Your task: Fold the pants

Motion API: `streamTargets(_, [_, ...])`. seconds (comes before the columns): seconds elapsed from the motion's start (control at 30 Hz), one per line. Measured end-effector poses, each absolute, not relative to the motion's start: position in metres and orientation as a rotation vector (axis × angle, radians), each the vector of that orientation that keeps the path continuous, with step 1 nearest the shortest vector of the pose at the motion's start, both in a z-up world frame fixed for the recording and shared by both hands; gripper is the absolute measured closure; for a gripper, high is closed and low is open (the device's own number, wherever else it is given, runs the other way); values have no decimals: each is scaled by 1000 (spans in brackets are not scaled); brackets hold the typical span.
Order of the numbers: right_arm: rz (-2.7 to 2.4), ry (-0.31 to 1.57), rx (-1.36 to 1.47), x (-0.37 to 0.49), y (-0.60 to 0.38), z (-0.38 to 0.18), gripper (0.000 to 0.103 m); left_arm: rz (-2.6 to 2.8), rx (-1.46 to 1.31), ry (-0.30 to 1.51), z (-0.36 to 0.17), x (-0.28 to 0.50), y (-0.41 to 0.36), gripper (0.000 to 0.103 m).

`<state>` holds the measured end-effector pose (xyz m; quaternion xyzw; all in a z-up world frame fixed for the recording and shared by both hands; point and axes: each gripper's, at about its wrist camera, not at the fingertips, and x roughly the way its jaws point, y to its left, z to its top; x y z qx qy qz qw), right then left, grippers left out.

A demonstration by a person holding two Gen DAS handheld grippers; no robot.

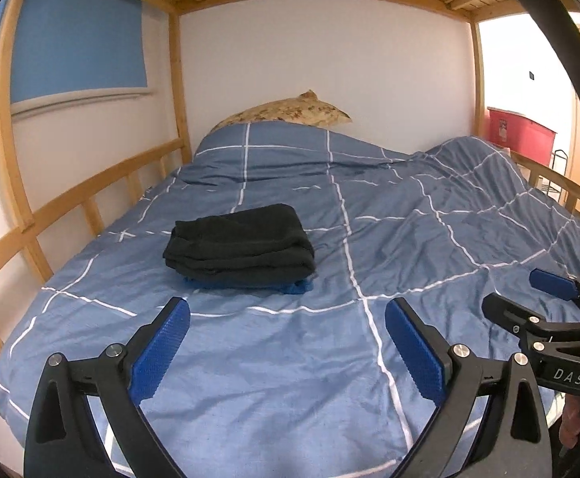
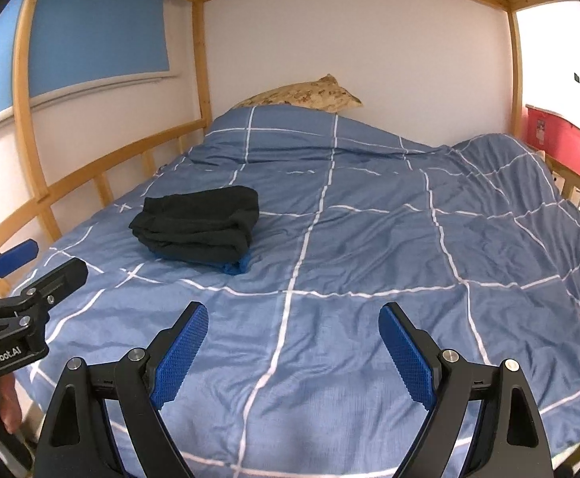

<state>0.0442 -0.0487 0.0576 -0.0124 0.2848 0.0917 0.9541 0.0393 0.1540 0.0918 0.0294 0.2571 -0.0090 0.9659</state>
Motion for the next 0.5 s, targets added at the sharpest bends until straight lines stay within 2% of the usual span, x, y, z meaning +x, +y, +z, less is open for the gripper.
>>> streamTargets(0.5, [175, 592, 18, 39, -74, 53, 15, -67, 61, 566, 90, 40, 126, 0])
